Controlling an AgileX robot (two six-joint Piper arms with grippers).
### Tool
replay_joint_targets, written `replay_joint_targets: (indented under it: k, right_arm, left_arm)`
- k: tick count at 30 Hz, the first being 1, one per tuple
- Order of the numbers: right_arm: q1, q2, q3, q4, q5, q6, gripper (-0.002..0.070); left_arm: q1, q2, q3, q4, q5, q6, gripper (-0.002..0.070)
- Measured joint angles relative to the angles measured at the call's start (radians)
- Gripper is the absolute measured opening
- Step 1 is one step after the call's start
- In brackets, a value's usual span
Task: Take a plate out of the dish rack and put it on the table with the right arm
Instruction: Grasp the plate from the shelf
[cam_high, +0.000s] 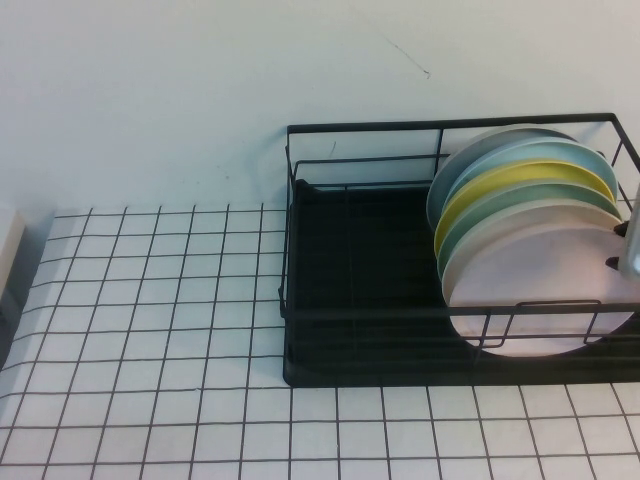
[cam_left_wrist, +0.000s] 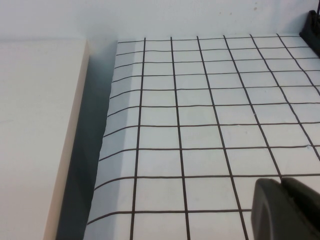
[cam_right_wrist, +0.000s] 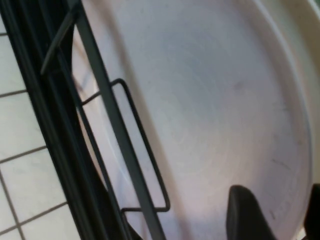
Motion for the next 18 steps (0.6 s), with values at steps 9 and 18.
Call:
replay_joint_targets:
  k: [9, 18]
  right_arm:
    - [0.000, 0.081, -0.002, 0.045, -0.053, -0.008, 0.0209]
    - [0.000, 0.081, -0.002, 0.152, -0.068, -0.004, 0.0085]
  left_arm:
    - [0.000, 0.000, 0.000, 0.000, 0.000, 0.000, -0.0003]
    - [0.000, 0.000, 0.000, 0.000, 0.000, 0.000, -0.0003]
